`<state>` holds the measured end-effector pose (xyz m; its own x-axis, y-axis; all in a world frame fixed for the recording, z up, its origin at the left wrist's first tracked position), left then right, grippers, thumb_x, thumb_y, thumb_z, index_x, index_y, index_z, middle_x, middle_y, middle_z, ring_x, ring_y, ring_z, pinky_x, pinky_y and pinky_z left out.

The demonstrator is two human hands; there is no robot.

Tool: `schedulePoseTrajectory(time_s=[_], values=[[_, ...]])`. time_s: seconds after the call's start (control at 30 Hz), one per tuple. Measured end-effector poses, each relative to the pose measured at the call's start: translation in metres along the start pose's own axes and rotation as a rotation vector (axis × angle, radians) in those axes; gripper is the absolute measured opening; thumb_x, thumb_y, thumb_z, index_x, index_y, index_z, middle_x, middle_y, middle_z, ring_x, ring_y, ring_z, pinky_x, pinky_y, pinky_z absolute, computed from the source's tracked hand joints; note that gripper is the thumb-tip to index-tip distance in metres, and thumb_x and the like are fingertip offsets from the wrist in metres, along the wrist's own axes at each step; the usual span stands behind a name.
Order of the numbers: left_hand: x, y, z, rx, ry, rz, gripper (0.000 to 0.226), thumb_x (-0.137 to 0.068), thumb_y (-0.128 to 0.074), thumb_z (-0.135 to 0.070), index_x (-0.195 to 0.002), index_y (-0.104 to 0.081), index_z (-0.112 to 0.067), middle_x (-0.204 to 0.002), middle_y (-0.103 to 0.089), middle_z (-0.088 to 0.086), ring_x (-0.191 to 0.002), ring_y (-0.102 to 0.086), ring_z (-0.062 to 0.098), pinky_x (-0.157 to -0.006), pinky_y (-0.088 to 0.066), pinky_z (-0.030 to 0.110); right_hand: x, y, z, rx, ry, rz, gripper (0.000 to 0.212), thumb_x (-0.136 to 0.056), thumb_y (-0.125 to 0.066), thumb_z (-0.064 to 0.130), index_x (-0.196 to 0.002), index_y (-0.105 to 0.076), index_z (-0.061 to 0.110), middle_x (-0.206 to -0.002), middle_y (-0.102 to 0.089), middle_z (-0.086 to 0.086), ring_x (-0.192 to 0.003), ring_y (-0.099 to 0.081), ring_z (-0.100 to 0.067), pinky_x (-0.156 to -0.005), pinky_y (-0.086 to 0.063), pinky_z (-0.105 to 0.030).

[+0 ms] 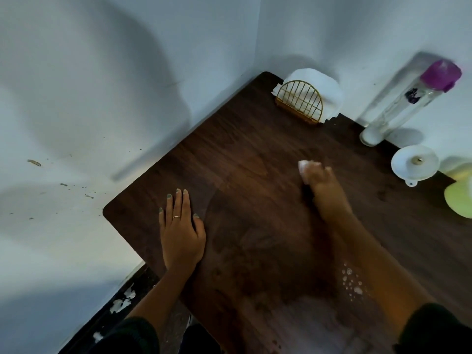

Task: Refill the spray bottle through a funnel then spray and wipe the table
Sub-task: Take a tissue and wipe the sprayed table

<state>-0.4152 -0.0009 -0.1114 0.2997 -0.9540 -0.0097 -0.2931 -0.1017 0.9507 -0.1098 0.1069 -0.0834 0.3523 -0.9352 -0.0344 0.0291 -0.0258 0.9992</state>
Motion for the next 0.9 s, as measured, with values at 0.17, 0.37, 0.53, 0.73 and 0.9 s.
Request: schedulePoseTrajectory(time_s=[0.17, 0.37, 0.53, 0.73, 0.9], values=[[0.0, -0.001, 0.001, -0.002, -0.003, 0.001, 0.06, -0.091, -0.027, -0.031, -0.148, -0.023, -0.012, -0.156, -0.024, 0.006, -0.146, -0.014, 0.023, -0.118, -0.009, 0.041, -0.001, -0.003, -0.043, -0.153, -0.392, -0.005, 0.063, -0.083, -0.049, -0.007, -0.141, -0.025, -0.003, -0.149, -0.025, -0.024, -0.14, -0.018, -0.034, -0.117, -0.013, -0.047], [-0.001, 0.0, 0.0, 0.0, 0.0, -0.001, 0.06, -0.09, -0.029, -0.029, -0.148, -0.023, -0.012, -0.156, -0.024, 0.007, -0.146, -0.015, 0.023, -0.118, -0.009, 0.041, 0.055, 0.002, 0.15, -0.19, 0.15, 0.021, 0.047, -0.1, -0.027, 0.033, -0.14, -0.034, 0.009, -0.149, -0.032, -0.004, -0.137, -0.03, -0.018, -0.109, -0.012, -0.009], [-0.001, 0.0, -0.001, -0.01, -0.014, -0.006, 0.06, -0.09, -0.028, -0.03, -0.147, -0.025, -0.011, -0.154, -0.026, 0.009, -0.145, -0.018, 0.026, -0.117, -0.011, 0.043, 0.129, -0.03, 0.239, -0.144, 0.634, 0.113, 0.056, -0.083, -0.053, 0.015, -0.136, -0.04, 0.007, -0.142, -0.044, -0.012, -0.134, -0.037, -0.026, -0.114, -0.025, -0.04], [0.001, 0.003, -0.002, 0.004, -0.015, -0.025, 0.059, -0.091, -0.029, -0.029, -0.148, -0.024, -0.011, -0.155, -0.026, 0.008, -0.145, -0.017, 0.025, -0.118, -0.01, 0.042, 0.055, 0.011, 0.084, -0.237, 0.271, -0.03, 0.046, -0.099, -0.033, 0.011, -0.143, -0.026, 0.02, -0.151, -0.011, 0.009, -0.139, -0.007, -0.003, -0.11, 0.011, -0.01], [0.0, 0.0, -0.002, 0.0, -0.012, -0.019, 0.059, -0.092, -0.028, -0.03, -0.148, -0.023, -0.012, -0.155, -0.025, 0.008, -0.145, -0.016, 0.024, -0.119, -0.01, 0.042, 0.048, -0.009, -0.09, -0.164, -0.463, 0.032, 0.064, -0.081, -0.048, -0.009, -0.141, -0.027, -0.001, -0.149, -0.026, -0.022, -0.139, -0.019, -0.035, -0.116, -0.013, -0.046]])
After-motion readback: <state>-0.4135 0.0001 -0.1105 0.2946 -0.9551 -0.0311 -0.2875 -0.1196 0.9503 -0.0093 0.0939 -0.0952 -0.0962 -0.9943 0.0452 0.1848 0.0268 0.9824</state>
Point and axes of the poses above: each hand's wrist, its own x-axis away from the middle knuckle, its own y-axis out of the back of the hand, z = x × y, the point moved 10 cm from there along -x, towards the middle knuckle
